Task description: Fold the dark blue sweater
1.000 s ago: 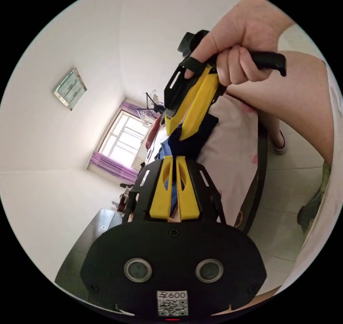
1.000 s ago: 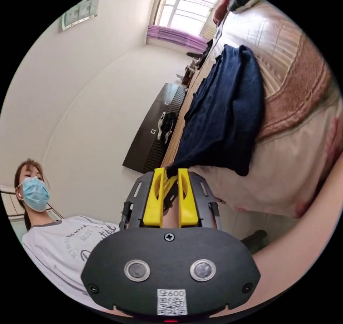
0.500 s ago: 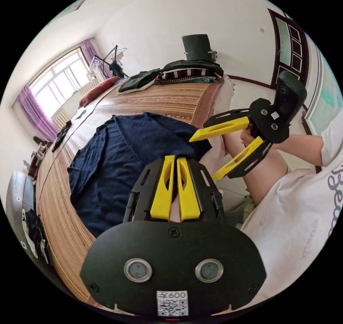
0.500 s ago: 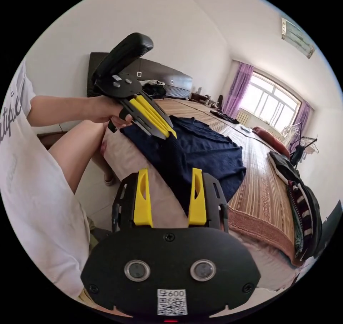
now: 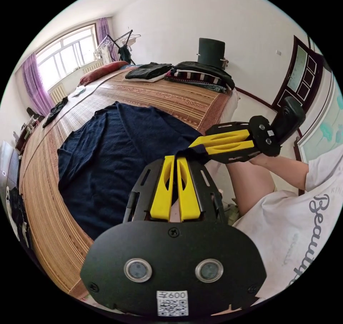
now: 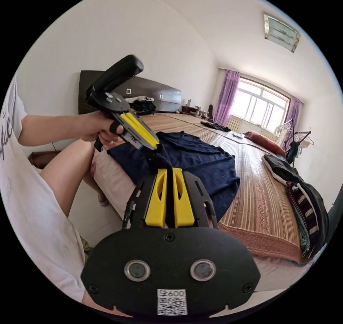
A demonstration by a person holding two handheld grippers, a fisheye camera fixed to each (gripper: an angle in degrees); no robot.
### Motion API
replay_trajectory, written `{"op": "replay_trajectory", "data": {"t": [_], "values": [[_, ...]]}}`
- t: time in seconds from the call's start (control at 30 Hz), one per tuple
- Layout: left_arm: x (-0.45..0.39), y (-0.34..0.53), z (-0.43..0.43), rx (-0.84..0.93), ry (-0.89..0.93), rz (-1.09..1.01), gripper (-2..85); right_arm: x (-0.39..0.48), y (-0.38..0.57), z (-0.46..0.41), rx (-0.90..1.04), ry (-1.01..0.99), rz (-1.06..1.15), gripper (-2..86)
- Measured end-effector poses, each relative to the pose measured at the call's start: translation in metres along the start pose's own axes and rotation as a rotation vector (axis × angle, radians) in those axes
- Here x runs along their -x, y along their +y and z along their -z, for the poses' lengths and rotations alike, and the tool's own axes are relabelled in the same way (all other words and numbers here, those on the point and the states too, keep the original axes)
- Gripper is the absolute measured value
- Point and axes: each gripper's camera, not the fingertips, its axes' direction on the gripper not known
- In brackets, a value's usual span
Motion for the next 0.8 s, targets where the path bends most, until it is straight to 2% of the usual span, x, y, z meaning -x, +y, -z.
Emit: {"op": "replay_trajectory", "data": {"t": [0.23,0.37,0.53,0.63,0.8], "values": [[0.015,-0.001,0.017,-0.041,0.061,-0.009,1.7,-0.042,-0.007,-0.002,-0.017,-0.116,-0.074,-0.9],[0.004,0.012,0.024,-0.051,0.006,-0.053,1.7,-0.053,0.005,0.004,-0.064,-0.126,-0.155,-0.9],[-0.010,0.032,0.052,-0.224,-0.076,-0.079,1.9,-0.052,0.016,0.003,-0.038,-0.151,-0.165,-0.9],[-0.009,0.031,0.057,-0.177,-0.060,-0.082,1.9,-0.054,0.017,0.006,-0.033,-0.164,-0.168,-0.9],[-0.017,0.044,0.073,-0.195,-0.083,-0.103,2.1,-0.060,0.021,0.013,-0.074,-0.172,-0.181,-0.9]]}}
